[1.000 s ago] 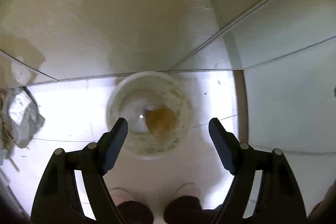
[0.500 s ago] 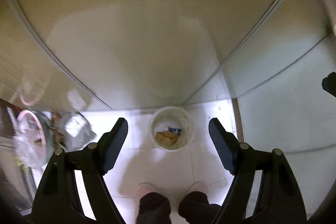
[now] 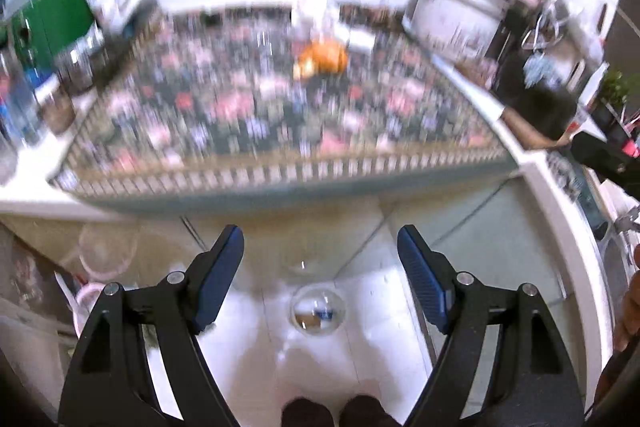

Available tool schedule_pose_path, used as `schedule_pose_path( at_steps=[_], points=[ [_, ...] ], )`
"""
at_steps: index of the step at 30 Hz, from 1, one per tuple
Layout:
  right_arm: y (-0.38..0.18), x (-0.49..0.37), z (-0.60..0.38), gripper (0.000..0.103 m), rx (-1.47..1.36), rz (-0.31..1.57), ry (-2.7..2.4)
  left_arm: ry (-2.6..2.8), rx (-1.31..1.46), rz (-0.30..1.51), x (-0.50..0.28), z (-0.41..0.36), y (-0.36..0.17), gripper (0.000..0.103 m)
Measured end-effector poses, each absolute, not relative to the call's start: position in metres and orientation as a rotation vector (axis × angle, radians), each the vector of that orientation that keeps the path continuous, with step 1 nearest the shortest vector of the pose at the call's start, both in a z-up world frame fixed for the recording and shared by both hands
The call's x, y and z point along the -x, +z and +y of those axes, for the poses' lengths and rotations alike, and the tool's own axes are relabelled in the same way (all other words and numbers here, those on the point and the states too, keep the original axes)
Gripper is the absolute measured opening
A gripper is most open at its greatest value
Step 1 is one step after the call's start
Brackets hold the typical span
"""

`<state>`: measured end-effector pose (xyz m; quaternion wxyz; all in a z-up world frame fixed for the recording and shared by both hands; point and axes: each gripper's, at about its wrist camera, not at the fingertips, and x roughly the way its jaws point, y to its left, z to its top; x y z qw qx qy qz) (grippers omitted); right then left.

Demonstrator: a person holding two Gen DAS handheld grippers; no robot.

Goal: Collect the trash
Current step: 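Raise both tools back over the floral cloth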

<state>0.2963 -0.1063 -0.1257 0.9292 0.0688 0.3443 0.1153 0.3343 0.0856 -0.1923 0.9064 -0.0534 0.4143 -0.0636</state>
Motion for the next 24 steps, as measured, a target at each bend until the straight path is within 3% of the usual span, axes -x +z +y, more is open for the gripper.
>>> schedule_pose_path(
  at_steps=[4,11,24],
  points=[
    [-0.095,-0.293,-0.106,0.087,-0.128,0.633,0.196,-0.113,0.091,0.779,-0.334,0.097,-0.149,0.079],
    [-0.065,-0.309,-0.110,0.103,-0.107,0.540,0.159,-0.093,0.083,0.710,-0.353,0.114,-0.114,0.082],
    [-0.062,-0.422,-0.116,0.103,-0.025,0.593,0.361,0.106,0.154,0.708,-0.454,0.125,-0.101,0.086]
  ],
)
